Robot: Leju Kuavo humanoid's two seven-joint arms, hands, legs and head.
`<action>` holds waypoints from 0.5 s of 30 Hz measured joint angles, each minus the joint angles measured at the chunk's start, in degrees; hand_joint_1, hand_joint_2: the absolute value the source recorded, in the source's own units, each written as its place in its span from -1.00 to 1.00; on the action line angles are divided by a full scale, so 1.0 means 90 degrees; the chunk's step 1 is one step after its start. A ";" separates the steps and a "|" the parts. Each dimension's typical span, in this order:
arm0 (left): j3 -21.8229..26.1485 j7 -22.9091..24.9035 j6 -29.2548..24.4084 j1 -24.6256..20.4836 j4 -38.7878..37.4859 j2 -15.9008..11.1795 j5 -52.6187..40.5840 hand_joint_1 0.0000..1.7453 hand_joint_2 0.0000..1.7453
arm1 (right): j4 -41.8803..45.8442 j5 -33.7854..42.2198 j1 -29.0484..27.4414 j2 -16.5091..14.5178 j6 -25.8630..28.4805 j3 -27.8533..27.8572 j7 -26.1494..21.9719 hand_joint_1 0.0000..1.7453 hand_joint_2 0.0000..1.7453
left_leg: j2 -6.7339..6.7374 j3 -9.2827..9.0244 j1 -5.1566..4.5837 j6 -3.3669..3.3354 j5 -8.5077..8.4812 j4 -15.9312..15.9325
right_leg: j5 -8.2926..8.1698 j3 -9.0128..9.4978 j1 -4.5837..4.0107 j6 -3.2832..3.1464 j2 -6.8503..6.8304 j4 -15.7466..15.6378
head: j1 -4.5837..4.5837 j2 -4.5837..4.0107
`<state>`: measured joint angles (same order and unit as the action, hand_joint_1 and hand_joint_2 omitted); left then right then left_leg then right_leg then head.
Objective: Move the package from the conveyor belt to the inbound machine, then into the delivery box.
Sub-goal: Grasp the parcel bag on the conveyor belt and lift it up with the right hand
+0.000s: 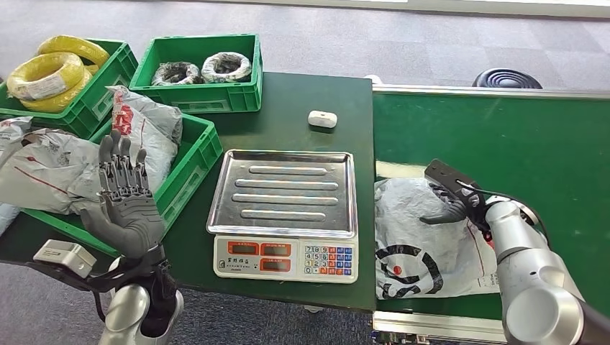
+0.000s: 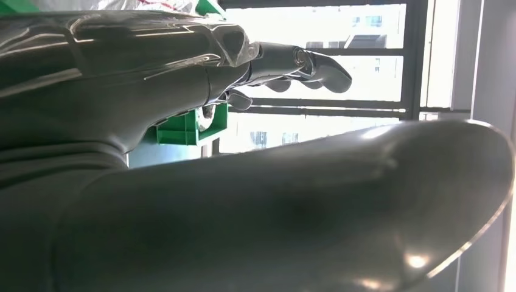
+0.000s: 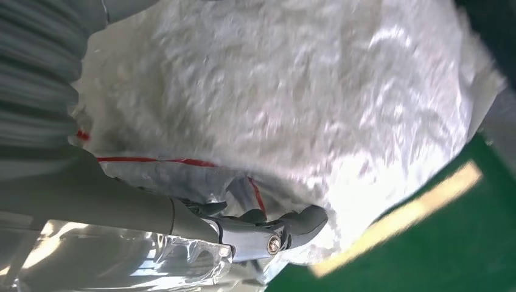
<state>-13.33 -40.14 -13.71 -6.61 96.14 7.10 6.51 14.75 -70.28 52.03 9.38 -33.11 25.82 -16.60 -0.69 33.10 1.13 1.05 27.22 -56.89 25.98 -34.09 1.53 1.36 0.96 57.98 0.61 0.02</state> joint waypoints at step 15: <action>-0.0008 0.0001 -0.0175 -0.0073 0.0063 -0.0015 -0.0047 -1.00 -1.00 | 0.0013 0.0443 -0.0644 -0.0753 -0.0041 -0.0335 -0.1720 0.91 1.00 | 0.0008 -0.0002 0.0001 0.0000 0.0000 0.0001 | 0.0001 -0.0001 -0.0002 -0.0001 0.0003 0.0000 | -0.0001 0.0000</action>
<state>-13.40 -40.13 -15.28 -7.27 96.71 6.97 6.08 14.87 -66.29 46.24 2.60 -33.48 22.81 -32.08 -0.62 33.08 1.14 1.05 27.22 -56.88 25.98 -34.11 1.51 1.35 0.99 57.99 0.60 0.02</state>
